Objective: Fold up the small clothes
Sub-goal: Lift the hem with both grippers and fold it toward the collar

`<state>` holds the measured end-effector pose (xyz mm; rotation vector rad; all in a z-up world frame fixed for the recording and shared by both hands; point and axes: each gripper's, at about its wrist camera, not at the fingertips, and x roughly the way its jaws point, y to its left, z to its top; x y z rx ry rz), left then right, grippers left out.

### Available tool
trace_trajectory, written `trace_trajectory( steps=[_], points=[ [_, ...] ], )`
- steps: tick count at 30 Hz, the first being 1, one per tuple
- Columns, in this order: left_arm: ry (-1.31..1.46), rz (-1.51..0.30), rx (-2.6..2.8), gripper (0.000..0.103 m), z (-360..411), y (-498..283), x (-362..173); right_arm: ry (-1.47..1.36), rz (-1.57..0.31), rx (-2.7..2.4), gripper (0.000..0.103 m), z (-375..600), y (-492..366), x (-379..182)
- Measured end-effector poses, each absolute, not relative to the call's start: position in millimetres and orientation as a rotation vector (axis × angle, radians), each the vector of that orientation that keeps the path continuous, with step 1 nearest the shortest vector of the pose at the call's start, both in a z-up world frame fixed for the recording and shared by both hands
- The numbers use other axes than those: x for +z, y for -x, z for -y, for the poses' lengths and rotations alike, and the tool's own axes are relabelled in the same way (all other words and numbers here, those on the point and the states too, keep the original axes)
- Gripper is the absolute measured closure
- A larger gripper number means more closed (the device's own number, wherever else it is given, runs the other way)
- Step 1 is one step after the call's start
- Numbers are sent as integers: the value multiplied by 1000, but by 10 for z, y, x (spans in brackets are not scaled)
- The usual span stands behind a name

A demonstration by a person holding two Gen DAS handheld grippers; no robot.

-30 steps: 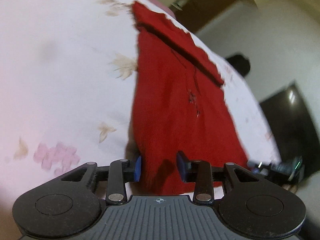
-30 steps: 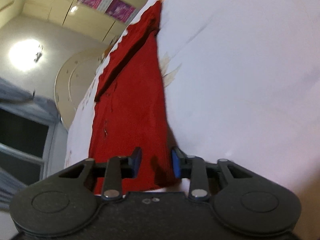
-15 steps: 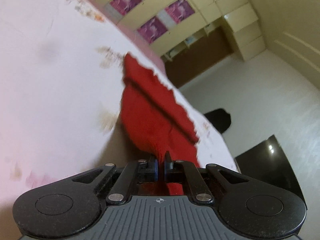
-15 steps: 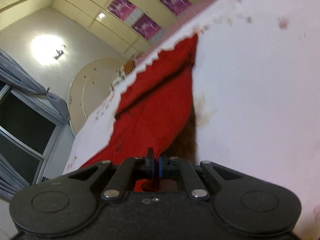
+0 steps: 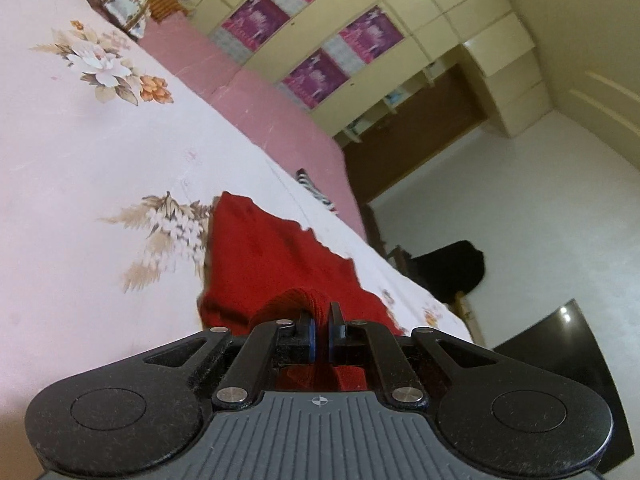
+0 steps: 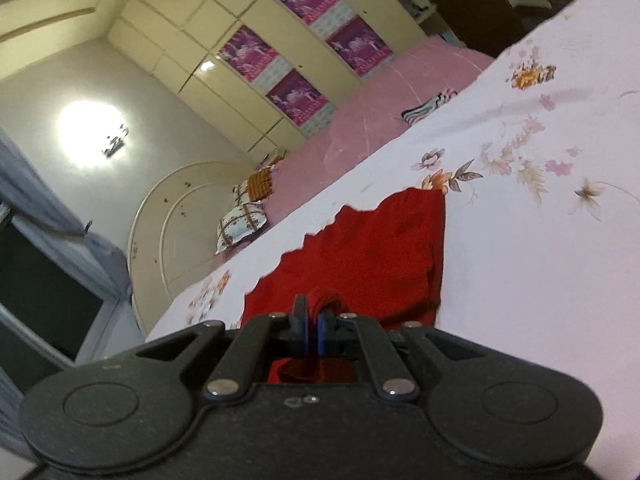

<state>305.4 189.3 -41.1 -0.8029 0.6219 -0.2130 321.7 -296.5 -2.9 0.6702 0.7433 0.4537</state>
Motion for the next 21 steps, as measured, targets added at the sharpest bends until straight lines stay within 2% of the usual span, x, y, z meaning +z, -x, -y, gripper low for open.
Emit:
trace_trajectory(
  steps=[9,15,19,21],
  points=[
    [776,-697,-172,98,-1829,-4131,-677,-813,-836,408,99,2999,-4236,-566],
    [762,-790,-104,98,-1798,-4698,-1046,-846,-932,373,98,2915,-4860,-1059],
    [787,-770,-111,98,-1784,-4828,-1231,-818,-955,405,84,2736,-5107,-1333],
    [869,-716,-124,97,-1824,-4821,-1271,-854,-932,421,84,2721,-5145,-1393]
  ],
)
